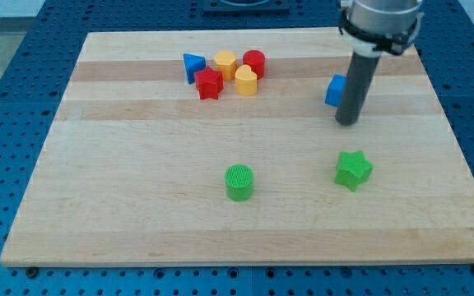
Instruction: Slide blue cube closer to the red circle
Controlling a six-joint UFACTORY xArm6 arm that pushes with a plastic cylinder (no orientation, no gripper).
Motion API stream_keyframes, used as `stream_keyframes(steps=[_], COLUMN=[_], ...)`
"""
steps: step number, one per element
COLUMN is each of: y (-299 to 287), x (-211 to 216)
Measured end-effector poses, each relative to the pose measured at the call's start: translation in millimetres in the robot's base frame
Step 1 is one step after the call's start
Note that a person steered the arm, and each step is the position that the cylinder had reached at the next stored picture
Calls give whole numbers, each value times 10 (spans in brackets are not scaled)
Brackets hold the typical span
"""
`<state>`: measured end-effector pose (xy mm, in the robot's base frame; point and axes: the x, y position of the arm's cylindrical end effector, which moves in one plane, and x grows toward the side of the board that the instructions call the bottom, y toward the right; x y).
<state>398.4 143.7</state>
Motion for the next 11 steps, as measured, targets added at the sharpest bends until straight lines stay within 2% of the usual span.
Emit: stream_keyframes(steps=[1, 2, 4, 5, 7, 9, 10, 11], y=[-111, -186, 70, 445, -489, -438, -192, -6], x=[-393, -535, -244, -394, -1029, -1250, -1265, -1533])
